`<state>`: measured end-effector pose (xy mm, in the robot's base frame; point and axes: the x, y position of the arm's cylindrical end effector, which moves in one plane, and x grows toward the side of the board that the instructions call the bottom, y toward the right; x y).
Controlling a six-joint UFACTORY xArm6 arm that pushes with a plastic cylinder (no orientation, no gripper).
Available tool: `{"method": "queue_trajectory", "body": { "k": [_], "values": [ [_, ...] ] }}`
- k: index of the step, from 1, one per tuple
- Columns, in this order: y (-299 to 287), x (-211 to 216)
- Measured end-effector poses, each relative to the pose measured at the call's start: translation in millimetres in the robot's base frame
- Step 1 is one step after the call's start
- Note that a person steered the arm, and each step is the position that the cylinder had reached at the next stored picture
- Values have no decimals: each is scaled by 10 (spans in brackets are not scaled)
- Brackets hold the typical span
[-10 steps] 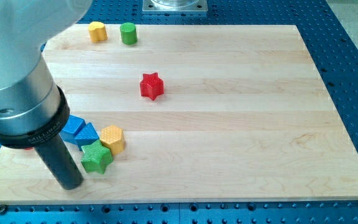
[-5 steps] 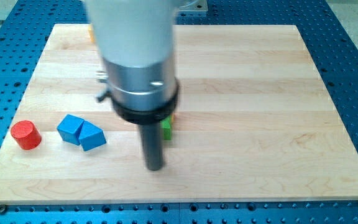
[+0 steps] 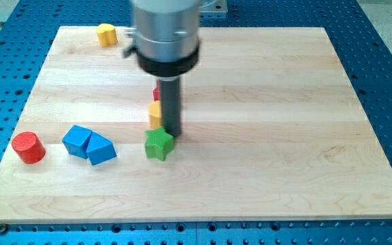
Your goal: Place the hexagon right to the green circle
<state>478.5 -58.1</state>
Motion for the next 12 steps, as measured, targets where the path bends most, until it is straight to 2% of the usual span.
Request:
{"method": "queue_trajectory", "body": {
  "k": [2, 3, 5, 7, 9, 10, 11, 12],
  "values": [
    [-115, -577],
    [-373, -690],
    [-951, -643],
    [-762, -1367],
    [100, -1925],
    [-41, -1893],
    [-670, -1796],
    [-772, -1917]
  ]
}}
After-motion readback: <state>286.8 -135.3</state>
